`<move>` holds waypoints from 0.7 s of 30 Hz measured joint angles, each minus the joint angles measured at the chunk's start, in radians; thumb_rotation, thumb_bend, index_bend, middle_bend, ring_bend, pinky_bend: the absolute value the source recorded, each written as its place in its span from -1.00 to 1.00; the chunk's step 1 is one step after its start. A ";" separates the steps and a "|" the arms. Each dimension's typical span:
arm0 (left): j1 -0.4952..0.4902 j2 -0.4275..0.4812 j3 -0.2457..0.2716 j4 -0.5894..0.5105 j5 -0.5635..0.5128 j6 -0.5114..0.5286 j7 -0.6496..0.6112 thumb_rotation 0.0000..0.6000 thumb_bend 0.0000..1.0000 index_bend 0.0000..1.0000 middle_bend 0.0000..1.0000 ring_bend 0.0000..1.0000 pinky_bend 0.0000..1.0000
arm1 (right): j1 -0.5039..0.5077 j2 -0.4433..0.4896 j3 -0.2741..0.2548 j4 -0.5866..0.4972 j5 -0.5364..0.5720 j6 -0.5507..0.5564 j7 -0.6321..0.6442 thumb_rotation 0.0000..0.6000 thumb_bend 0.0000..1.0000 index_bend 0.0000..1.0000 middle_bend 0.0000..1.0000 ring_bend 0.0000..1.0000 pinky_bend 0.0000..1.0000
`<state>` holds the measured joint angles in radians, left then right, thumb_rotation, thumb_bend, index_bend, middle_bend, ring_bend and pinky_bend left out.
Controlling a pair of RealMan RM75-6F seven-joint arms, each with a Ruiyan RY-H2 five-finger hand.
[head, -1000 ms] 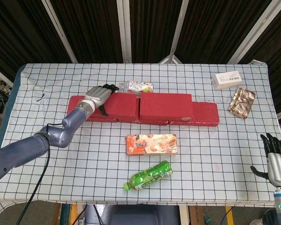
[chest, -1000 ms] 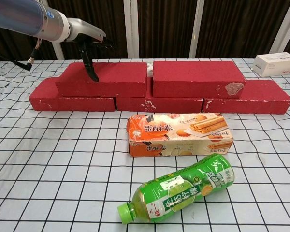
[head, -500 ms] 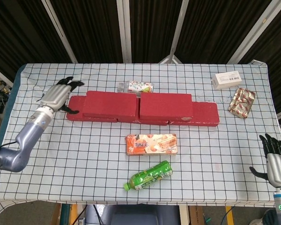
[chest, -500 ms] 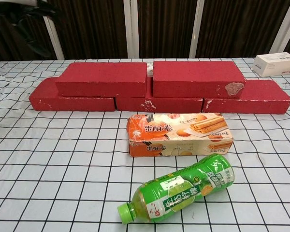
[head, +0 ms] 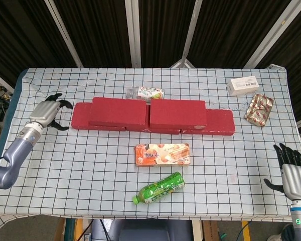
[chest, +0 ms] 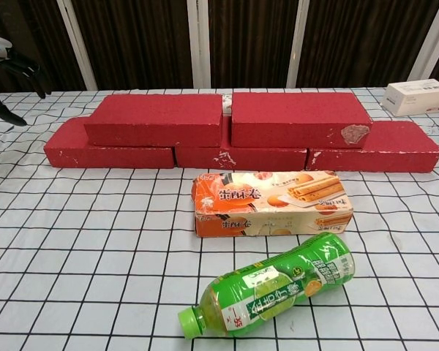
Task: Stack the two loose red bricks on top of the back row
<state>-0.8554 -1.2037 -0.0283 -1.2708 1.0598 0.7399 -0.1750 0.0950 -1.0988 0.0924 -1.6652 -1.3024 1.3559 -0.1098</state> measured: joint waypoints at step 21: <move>-0.033 -0.132 -0.048 0.022 -0.192 -0.035 0.308 1.00 -1.00 -0.48 -0.45 -0.98 -0.88 | -0.001 0.016 -0.002 0.010 0.000 -0.014 0.051 1.00 -0.57 -1.00 -1.00 -1.00 -1.00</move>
<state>-0.8882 -1.3353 -0.0760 -1.2486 0.8680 0.7051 0.1333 0.0939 -1.0831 0.0906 -1.6549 -1.3021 1.3417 -0.0589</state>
